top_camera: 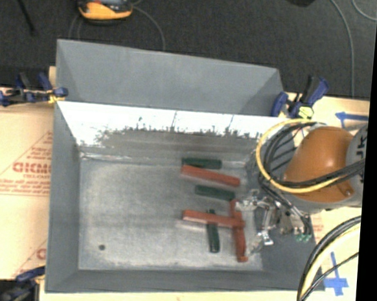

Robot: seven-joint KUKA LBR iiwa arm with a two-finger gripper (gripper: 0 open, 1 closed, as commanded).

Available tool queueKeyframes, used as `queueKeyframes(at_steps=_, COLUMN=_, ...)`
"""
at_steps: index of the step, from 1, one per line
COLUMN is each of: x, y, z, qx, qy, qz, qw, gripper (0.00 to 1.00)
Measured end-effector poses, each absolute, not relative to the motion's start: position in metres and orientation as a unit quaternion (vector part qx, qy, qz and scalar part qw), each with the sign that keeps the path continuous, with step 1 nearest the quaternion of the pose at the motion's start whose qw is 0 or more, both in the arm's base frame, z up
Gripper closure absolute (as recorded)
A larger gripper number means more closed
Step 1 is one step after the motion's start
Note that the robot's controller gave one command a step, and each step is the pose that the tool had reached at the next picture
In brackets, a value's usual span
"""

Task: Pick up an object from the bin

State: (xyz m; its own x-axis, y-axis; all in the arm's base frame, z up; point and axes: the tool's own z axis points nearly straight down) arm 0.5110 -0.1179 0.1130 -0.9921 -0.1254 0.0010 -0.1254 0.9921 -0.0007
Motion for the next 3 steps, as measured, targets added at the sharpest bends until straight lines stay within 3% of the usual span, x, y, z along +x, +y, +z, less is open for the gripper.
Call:
queueKeyframes(at_steps=1, x=0.542, y=-0.087, z=0.086, qx=0.332, qy=-0.943, qz=0.002, qw=0.006, gripper=1.00)
queueKeyframes(at_steps=2, x=0.542, y=-0.087, z=0.086, qx=0.333, qy=-0.943, qz=0.002, qw=0.006, gripper=1.00)
queueKeyframes(at_steps=3, x=0.544, y=-0.094, z=0.118, qx=0.357, qy=-0.934, qz=0.001, qw=0.000, gripper=1.00)
